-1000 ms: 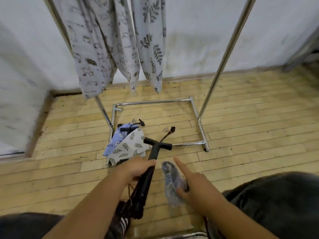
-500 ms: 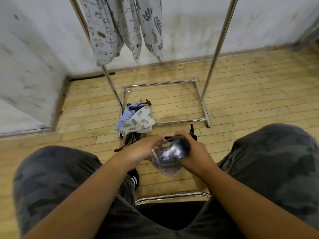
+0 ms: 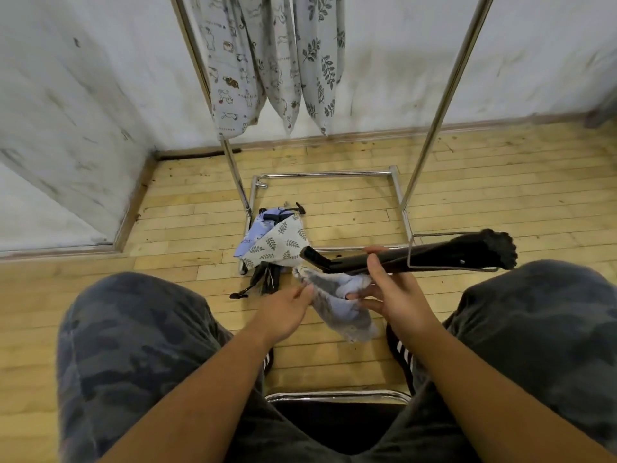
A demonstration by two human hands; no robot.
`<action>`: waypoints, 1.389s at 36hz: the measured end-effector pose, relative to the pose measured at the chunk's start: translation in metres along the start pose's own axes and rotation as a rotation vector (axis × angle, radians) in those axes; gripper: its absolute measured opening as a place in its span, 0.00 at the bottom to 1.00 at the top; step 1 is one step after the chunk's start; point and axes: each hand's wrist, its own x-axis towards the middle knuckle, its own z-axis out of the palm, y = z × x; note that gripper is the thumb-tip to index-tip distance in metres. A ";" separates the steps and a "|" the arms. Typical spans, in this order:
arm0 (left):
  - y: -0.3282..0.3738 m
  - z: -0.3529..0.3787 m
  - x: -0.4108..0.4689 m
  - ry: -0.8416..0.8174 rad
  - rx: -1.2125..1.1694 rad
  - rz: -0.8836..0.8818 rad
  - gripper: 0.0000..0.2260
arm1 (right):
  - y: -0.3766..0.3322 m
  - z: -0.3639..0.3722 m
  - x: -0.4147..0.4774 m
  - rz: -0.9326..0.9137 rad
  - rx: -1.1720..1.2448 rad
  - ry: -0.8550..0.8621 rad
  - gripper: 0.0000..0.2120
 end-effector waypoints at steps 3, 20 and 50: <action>0.007 0.000 0.001 0.062 -0.217 -0.049 0.21 | 0.001 -0.001 0.001 0.011 0.049 -0.030 0.23; -0.003 0.001 0.018 0.269 -0.362 0.075 0.12 | -0.002 0.001 0.001 0.020 0.083 0.032 0.24; -0.004 -0.011 0.022 0.091 -0.404 -0.088 0.28 | -0.010 -0.006 0.006 0.158 0.191 -0.002 0.15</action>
